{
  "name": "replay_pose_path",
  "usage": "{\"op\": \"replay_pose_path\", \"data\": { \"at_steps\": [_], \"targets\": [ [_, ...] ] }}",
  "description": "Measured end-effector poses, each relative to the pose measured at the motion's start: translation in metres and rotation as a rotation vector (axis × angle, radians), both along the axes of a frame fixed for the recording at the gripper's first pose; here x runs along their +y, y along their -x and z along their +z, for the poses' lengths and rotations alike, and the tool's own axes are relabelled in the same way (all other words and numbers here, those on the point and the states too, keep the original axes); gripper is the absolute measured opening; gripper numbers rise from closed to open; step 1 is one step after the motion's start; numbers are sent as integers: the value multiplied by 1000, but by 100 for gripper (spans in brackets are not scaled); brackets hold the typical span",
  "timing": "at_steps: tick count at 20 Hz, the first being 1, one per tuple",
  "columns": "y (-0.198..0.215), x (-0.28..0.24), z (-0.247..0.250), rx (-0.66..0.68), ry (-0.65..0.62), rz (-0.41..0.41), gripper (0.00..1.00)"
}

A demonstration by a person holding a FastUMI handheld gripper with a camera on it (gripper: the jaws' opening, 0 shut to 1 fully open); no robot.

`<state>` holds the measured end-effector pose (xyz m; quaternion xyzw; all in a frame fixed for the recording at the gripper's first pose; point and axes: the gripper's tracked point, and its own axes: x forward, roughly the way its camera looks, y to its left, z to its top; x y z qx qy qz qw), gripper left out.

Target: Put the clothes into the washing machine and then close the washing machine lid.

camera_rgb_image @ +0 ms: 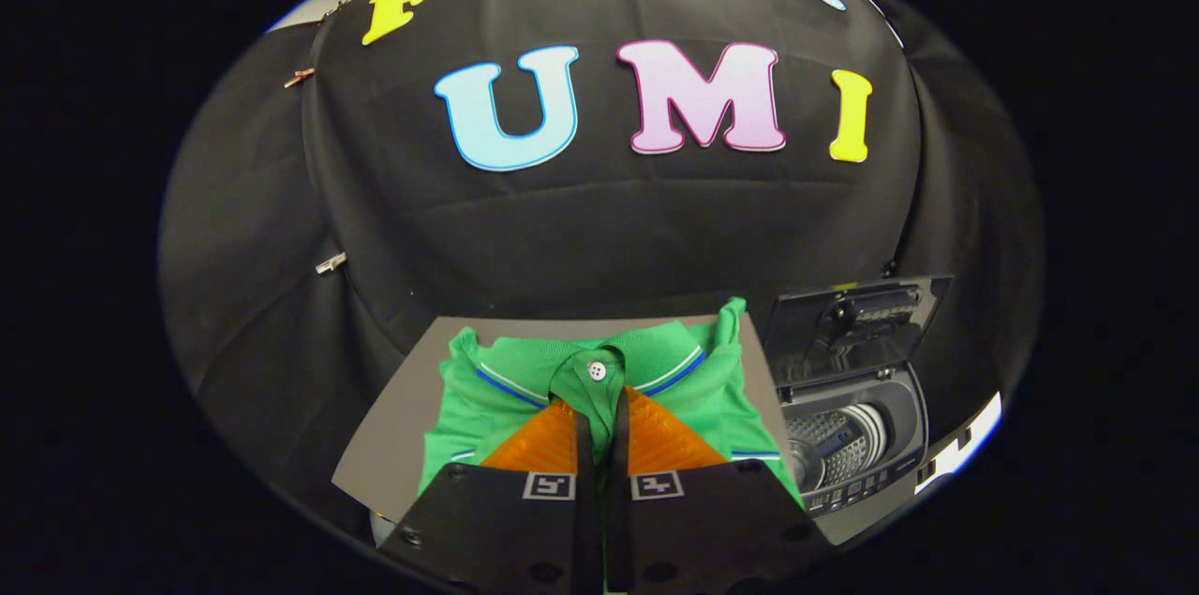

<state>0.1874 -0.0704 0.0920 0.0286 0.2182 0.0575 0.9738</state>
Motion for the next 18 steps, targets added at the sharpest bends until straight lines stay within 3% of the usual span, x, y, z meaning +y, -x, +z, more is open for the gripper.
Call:
{"op": "replay_pose_path", "data": {
  "at_steps": [10, 18],
  "targets": [
    [0, -122, 48, -85, 73, -101, 7],
    [-20, -265, 12, -35, 155, -268, 7]
  ]
}}
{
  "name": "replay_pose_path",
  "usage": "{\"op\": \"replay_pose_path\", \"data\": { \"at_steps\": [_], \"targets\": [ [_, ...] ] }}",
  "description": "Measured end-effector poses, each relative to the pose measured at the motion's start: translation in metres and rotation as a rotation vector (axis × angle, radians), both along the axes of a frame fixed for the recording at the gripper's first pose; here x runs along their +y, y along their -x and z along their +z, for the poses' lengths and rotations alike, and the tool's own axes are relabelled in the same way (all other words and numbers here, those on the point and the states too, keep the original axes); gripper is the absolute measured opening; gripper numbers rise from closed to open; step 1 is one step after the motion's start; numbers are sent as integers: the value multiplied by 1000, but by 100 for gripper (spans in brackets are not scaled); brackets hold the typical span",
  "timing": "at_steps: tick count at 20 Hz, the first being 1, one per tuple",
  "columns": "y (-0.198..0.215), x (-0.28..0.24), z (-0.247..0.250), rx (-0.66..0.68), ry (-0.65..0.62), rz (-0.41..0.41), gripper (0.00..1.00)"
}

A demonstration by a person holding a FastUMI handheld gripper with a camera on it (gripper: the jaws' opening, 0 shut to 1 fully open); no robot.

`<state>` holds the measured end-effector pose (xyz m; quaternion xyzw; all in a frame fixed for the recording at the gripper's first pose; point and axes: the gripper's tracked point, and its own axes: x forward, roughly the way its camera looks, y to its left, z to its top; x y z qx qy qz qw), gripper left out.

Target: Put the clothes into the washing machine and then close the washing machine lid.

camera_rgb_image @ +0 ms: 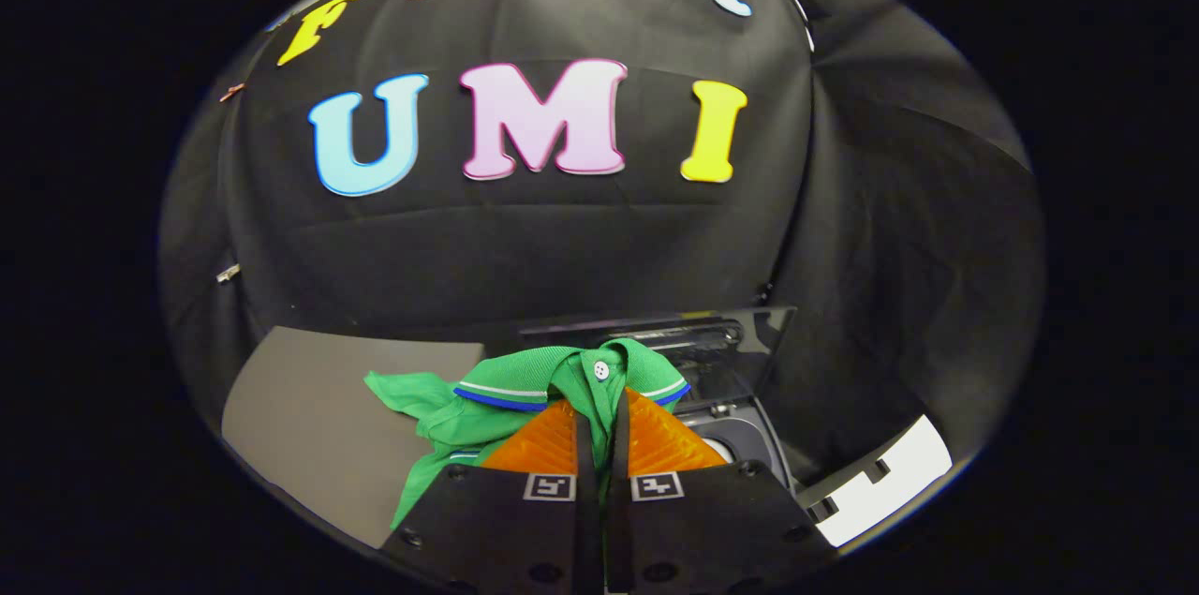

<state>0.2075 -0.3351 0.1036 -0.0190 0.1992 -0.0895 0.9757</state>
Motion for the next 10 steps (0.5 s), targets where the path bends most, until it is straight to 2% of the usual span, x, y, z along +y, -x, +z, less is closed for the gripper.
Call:
{"op": "replay_pose_path", "data": {
  "at_steps": [6, 10],
  "targets": [
    [-18, -68, -66, 95, 71, -27, 7],
    [-26, -102, -115, 161, 56, -61, 7]
  ]
}}
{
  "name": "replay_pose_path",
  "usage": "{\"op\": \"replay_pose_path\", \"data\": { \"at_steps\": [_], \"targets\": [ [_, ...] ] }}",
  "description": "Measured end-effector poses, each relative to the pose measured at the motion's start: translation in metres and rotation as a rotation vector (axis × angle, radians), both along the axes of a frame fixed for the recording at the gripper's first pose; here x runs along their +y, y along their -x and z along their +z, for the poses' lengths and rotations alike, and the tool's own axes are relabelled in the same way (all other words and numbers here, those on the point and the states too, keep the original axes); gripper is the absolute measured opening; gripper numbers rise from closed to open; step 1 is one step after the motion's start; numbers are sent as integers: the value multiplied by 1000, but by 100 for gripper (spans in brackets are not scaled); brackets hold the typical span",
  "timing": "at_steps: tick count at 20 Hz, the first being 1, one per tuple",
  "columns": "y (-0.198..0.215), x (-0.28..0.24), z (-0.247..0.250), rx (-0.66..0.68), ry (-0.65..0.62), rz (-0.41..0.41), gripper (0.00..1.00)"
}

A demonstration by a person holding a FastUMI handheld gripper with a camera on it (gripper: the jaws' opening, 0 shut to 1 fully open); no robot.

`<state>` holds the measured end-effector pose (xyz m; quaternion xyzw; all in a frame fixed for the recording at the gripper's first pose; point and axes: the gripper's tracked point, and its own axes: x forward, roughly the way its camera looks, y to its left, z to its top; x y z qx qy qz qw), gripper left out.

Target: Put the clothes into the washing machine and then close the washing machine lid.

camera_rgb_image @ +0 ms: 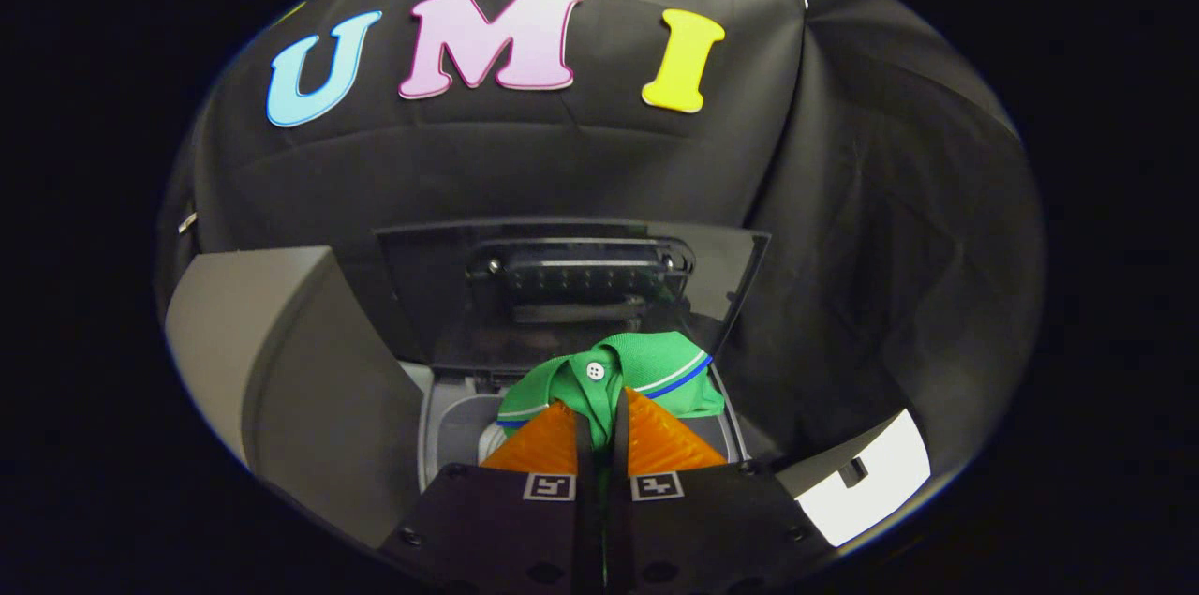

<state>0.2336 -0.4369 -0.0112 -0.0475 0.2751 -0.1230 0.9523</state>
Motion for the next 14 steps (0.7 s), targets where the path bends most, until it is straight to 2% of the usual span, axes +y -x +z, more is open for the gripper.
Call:
{"op": "replay_pose_path", "data": {
  "at_steps": [4, 9, 14],
  "targets": [
    [-10, -12, -56, 78, -21, -21, 7],
    [-23, -12, -134, 203, -42, 2, 7],
    [-36, -11, -189, 293, -63, 12, 7]
  ]
}}
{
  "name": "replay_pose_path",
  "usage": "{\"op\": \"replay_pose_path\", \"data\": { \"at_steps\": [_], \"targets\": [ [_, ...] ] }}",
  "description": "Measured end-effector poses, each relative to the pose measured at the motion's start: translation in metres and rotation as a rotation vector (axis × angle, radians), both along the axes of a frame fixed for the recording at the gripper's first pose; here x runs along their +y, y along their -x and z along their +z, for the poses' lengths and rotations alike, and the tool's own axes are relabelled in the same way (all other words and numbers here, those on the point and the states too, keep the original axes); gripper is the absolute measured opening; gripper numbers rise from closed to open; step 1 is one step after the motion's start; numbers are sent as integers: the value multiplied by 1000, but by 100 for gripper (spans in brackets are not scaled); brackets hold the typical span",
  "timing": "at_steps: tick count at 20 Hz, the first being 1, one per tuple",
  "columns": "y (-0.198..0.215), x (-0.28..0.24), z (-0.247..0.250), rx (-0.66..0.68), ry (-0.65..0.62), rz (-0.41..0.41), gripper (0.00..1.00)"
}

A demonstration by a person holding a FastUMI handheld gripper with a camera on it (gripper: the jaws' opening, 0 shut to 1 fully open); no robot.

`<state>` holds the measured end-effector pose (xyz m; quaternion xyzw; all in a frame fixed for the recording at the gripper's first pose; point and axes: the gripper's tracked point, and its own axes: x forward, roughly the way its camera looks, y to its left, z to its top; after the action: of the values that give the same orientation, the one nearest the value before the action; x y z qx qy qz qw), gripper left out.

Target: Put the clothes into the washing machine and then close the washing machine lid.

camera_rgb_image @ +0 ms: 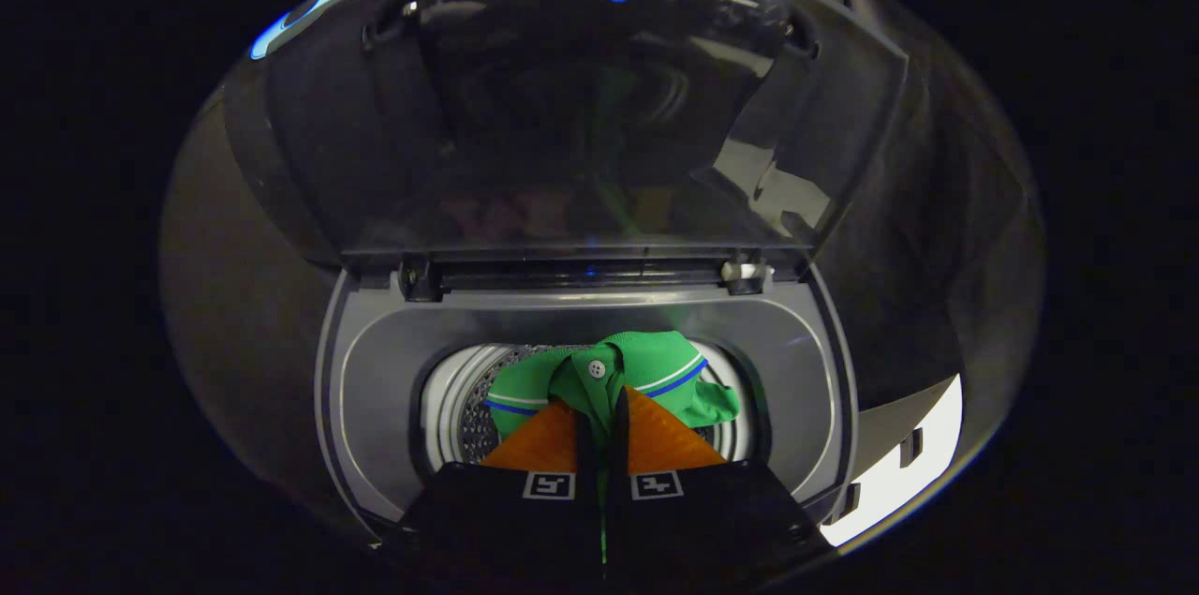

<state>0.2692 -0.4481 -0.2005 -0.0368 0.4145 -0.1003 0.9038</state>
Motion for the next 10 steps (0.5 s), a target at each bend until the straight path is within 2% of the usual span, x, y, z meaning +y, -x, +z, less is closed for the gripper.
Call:
{"op": "replay_pose_path", "data": {
  "at_steps": [10],
  "targets": [
    [-4, -2, -61, 105, -26, 28, 7]
  ]
}}
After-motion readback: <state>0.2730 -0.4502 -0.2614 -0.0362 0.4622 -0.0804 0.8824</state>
